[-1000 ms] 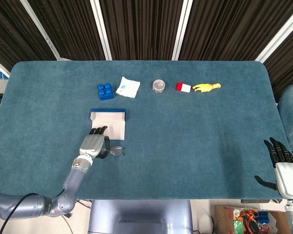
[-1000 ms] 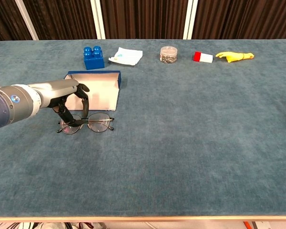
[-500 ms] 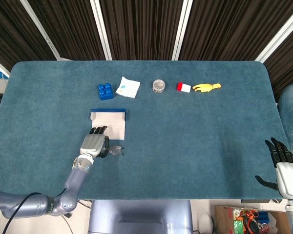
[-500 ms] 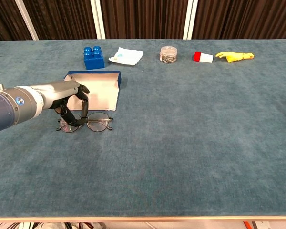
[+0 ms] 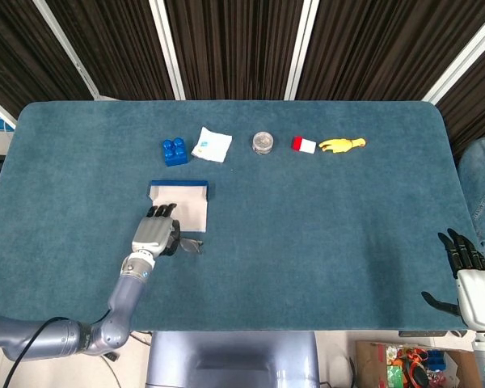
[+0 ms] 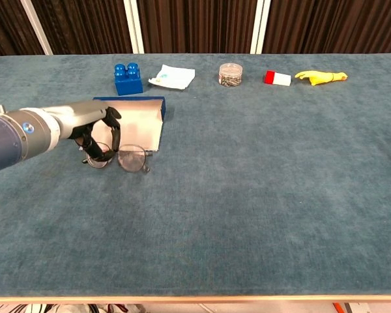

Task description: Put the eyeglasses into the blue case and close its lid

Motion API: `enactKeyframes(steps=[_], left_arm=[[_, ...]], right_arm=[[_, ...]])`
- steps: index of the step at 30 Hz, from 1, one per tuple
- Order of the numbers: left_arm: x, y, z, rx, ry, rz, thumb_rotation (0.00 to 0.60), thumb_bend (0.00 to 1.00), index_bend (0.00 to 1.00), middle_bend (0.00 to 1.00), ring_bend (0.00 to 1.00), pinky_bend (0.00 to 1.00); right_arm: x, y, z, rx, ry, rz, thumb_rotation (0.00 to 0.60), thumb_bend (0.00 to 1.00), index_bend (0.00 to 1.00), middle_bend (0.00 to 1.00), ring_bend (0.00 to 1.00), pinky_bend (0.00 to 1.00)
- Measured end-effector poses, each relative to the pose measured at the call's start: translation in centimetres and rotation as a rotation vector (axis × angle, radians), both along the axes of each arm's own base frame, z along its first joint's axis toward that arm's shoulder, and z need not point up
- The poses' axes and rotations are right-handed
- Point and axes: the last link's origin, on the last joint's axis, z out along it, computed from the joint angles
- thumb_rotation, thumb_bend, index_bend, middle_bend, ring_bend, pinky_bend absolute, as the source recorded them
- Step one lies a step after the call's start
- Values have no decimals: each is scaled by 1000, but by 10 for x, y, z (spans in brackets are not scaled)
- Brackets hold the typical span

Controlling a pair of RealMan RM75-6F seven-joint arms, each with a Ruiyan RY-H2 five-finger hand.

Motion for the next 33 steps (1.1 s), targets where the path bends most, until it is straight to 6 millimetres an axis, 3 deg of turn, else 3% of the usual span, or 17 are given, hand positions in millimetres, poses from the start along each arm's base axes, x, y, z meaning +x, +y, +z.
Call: enactKeyframes(steps=[18, 33], left_arm=[[16, 55, 7, 135, 44, 30, 600, 432, 583, 42, 0, 0], [15, 82, -6, 197, 106, 34, 600, 431, 582, 38, 0, 0]], right_arm=[[-1, 0, 0, 1, 1, -14, 600, 38, 5, 0, 46, 185], [-1, -1, -1, 5, -2, -20, 600, 38, 4, 0, 47, 186]])
